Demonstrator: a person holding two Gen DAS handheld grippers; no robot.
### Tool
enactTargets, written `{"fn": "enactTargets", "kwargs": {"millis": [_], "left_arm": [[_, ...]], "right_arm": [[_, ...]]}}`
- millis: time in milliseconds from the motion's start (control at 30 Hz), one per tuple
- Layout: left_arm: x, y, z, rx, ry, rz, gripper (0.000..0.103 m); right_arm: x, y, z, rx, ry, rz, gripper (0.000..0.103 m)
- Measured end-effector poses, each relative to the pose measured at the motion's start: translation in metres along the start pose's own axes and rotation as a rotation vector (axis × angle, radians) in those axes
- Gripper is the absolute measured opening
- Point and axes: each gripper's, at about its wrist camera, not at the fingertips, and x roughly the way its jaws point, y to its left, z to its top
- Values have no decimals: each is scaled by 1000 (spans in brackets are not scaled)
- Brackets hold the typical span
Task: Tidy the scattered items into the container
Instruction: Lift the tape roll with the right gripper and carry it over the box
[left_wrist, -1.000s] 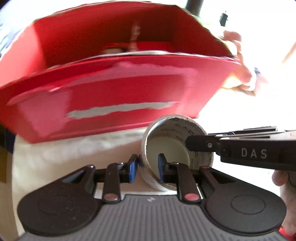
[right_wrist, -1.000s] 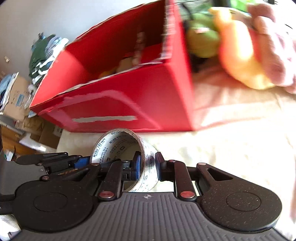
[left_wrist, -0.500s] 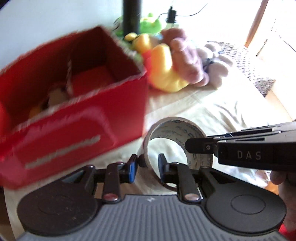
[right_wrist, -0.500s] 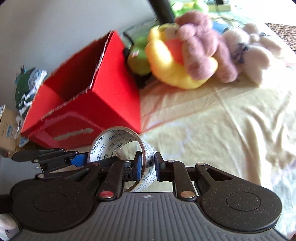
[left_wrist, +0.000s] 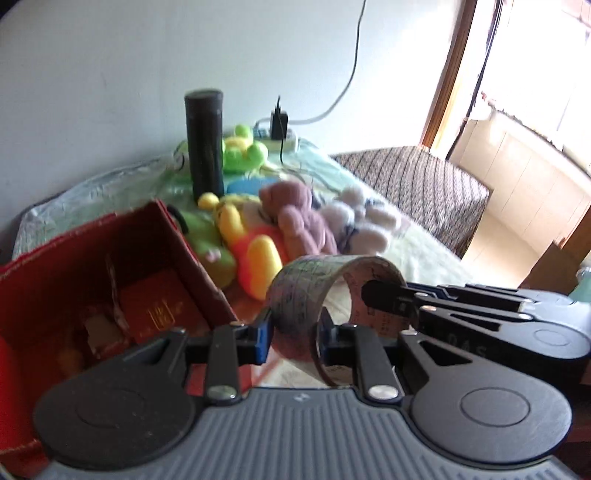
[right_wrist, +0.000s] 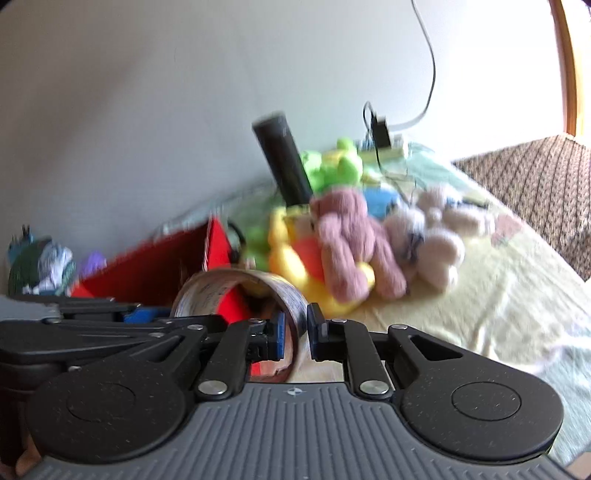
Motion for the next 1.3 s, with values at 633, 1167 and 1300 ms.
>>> {"fn": "enactTargets", "kwargs": {"millis": [633,1167,1300], "left_arm": [[-46,139,4,-243,-55,285,18],[-18,233,-15,-419,48,436,18],[-27,238,-18,-447,17,424,19]], "right_arm": [[101,123,30,-74,111,251,10],[233,203,11,-140,588,290,6],[249,207,10,-113,628,309,5]]}}
